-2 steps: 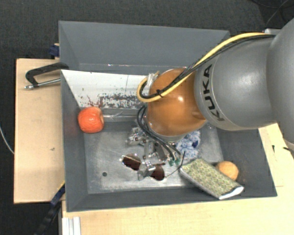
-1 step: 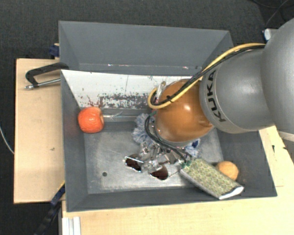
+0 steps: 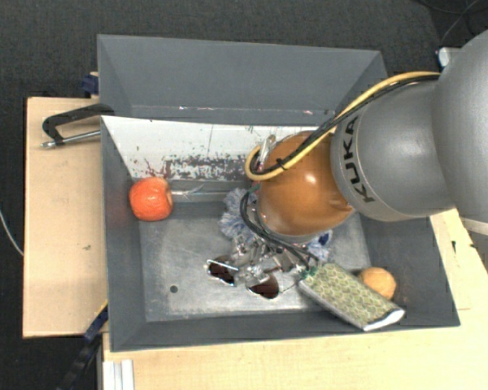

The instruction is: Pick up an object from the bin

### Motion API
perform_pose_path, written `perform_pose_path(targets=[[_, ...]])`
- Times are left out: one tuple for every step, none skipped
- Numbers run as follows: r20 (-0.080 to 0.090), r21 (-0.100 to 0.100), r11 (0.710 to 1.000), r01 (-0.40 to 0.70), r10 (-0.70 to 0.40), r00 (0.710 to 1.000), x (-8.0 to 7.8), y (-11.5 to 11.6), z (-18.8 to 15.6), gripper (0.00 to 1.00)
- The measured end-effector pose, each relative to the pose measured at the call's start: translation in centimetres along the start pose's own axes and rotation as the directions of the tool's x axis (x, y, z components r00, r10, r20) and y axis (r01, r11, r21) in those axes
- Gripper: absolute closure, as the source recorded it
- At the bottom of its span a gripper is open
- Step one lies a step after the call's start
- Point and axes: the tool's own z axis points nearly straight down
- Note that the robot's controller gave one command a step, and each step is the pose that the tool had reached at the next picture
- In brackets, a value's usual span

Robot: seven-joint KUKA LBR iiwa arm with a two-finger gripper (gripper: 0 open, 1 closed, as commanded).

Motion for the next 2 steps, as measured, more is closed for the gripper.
perform_pose_path(targets=[[-0.001,-0.001,1.000,0.004,-0.004,1.000,0.0,0.0,-0.2,1.00],[0.007,0.004,0.988,0.154,-0.154,0.988,-2.2,0.6,-4.7,1.00]])
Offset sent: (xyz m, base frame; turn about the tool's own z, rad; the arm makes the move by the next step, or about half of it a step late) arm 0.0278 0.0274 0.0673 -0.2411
